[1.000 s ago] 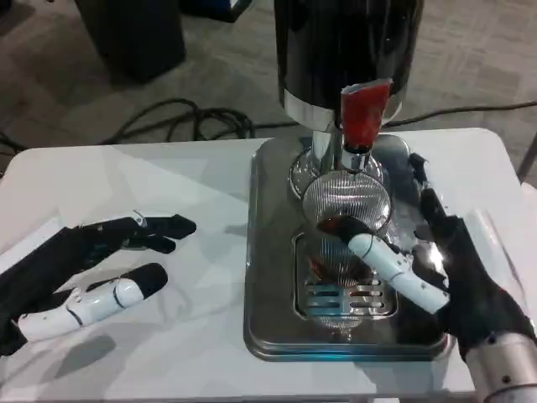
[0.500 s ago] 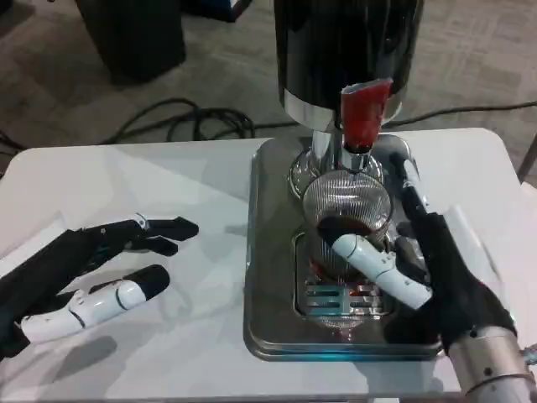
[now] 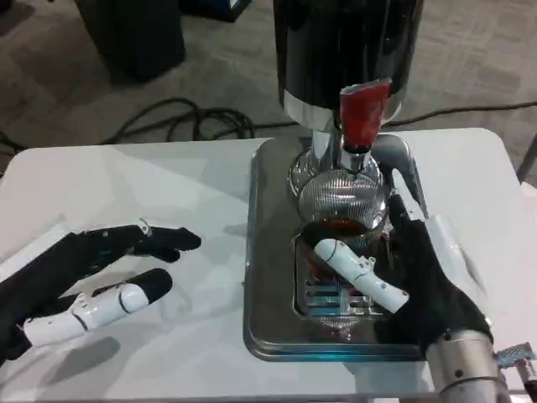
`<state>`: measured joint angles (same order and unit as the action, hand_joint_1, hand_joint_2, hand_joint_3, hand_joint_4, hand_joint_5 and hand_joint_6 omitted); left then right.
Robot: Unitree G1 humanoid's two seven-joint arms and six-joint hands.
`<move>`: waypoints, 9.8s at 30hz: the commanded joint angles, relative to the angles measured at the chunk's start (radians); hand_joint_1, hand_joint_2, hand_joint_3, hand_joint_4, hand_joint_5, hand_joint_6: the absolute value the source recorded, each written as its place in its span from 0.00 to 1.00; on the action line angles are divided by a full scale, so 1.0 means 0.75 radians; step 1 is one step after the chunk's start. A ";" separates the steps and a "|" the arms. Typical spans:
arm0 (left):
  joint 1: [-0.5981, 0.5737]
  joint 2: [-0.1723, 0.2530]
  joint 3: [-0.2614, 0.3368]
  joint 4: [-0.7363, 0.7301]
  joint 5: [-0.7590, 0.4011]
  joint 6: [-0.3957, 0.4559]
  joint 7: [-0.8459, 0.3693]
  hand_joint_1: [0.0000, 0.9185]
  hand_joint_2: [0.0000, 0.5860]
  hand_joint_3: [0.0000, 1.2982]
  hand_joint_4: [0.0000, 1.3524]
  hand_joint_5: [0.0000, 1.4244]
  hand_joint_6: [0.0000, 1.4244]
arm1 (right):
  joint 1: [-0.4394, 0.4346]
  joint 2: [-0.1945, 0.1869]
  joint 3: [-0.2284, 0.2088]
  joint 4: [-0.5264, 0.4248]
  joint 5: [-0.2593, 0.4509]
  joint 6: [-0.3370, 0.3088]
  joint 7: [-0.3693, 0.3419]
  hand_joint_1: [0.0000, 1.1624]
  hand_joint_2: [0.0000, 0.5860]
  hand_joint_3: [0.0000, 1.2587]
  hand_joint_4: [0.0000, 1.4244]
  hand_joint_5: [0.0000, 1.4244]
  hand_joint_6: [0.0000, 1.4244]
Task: Grasp the cup under the faucet to collect the drink, then remove the cup.
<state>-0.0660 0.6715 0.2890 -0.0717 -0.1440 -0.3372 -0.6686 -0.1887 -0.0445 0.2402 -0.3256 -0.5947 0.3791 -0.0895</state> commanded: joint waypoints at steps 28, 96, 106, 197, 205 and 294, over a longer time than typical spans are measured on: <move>0.056 0.049 -0.029 -0.009 0.017 0.009 -0.005 0.18 0.33 0.33 0.24 0.21 0.14 | -0.008 0.081 0.072 0.127 -0.194 0.095 -0.127 0.34 0.40 0.00 0.02 0.08 0.17; -0.002 0.054 -0.059 -0.023 0.016 0.031 0.001 0.16 0.36 0.34 0.26 0.23 0.15 | 0.151 0.142 0.073 0.164 -0.343 0.040 -0.410 0.62 0.40 0.45 0.62 0.79 1.00; -0.081 0.036 -0.118 -0.004 0.034 0.045 0.015 0.14 0.34 0.32 0.25 0.22 0.15 | 0.249 0.133 0.025 0.028 -0.242 -0.078 -0.439 0.56 0.38 0.54 0.67 0.86 1.00; 0.206 0.085 0.029 -0.710 0.404 0.062 0.112 0.16 0.25 0.05 0.00 0.00 0.00 | 0.687 -0.074 -0.092 -0.687 -0.190 -0.408 0.158 0.27 0.19 0.69 0.79 0.95 1.00; 0.278 0.083 0.075 -0.709 0.382 0.051 0.104 0.16 0.24 0.05 0.00 0.00 0.00 | 0.640 -0.058 -0.066 -0.658 -0.226 -0.397 0.170 0.28 0.21 0.69 0.79 0.95 1.00; 0.346 0.035 -0.016 -0.702 0.488 0.116 0.112 0.00 0.19 0.06 0.00 0.00 0.00 | 0.421 -0.047 -0.099 -0.465 -0.261 -0.394 0.116 0.69 0.15 0.68 0.75 0.92 1.00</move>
<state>0.1884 0.6993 0.2868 -0.5893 0.2091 -0.2582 -0.5959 0.1424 -0.0874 0.1649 -0.6702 -0.7979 0.0891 0.0078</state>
